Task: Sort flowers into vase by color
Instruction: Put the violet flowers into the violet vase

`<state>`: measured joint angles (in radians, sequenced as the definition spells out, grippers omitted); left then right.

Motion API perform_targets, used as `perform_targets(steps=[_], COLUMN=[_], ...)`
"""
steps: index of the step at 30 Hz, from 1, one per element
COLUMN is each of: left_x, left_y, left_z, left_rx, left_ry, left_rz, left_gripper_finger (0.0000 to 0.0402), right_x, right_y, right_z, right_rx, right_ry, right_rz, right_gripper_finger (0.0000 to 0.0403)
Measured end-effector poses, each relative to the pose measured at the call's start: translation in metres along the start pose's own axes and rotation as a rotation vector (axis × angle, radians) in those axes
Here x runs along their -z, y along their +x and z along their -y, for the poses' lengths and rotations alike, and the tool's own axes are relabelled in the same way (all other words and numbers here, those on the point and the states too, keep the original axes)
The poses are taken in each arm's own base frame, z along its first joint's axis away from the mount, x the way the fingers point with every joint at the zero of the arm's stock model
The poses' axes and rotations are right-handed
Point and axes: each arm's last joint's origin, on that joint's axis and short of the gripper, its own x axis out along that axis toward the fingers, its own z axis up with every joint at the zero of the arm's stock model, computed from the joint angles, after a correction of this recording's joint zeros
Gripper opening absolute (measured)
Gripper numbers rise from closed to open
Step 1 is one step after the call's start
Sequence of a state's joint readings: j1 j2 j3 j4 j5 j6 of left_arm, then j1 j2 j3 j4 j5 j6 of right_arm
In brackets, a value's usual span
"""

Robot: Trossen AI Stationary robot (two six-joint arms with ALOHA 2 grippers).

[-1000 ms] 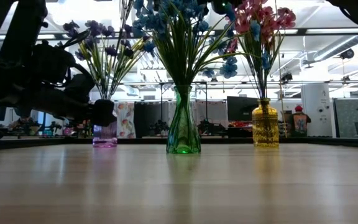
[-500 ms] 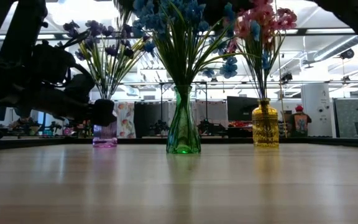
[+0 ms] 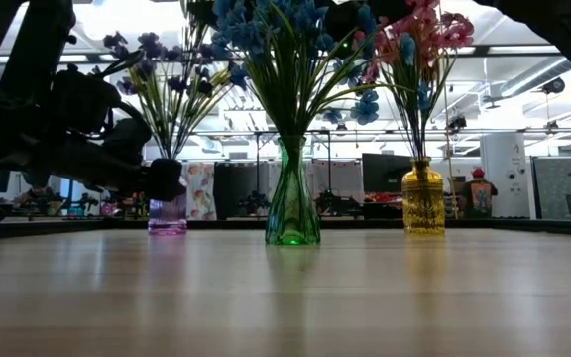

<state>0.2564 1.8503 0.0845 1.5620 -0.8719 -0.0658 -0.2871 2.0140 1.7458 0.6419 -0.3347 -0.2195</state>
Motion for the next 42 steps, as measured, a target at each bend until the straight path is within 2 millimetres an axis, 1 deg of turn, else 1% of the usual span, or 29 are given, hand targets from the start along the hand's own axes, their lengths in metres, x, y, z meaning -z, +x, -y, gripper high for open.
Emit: perform_targets(steps=[6,8,11,14,16,19,25,30,42], left_x=[0.000,0.000,0.000,0.000,0.000,0.000,0.000,0.000,0.000], left_y=[0.000,0.000,0.000,0.000,0.000,0.000,0.000,0.000,0.000], left_z=[0.000,0.000,0.000,0.000,0.000,0.000,0.000,0.000,0.000], left_rx=[0.000,0.000,0.000,0.000,0.000,0.000,0.000,0.000,0.000], left_ry=[0.000,0.000,0.000,0.001,0.000,0.000,0.000,0.000,0.000], left_rz=[0.000,0.000,0.000,0.000,0.000,0.000,0.000,0.000,0.000], left_gripper_finger=[0.0310,0.0310,0.0310,0.0310,0.0310,0.0310,0.0310,0.0310,0.0310], right_x=[-0.001,-0.003,-0.004,-0.009,-0.014,-0.016,-0.014,-0.016,-0.018], right_y=[0.001,0.002,0.005,0.008,0.010,0.011,0.013,0.015,0.016], right_z=[0.000,0.000,-0.004,-0.008,-0.009,-0.010,-0.016,-0.026,-0.027], right_rx=[0.032,0.060,0.107,0.116,0.115,0.128,0.239,0.239,0.244], right_ry=[-0.002,0.017,-0.005,-0.006,0.010,0.049,0.044,0.013,0.051], right_rz=[-0.005,-0.017,-0.043,-0.041,-0.030,-0.024,-0.085,-0.100,-0.079], right_gripper_finger=[0.0017,0.0017,0.0017,0.0017,0.0017,0.0017,0.0017,0.0017,0.0017])
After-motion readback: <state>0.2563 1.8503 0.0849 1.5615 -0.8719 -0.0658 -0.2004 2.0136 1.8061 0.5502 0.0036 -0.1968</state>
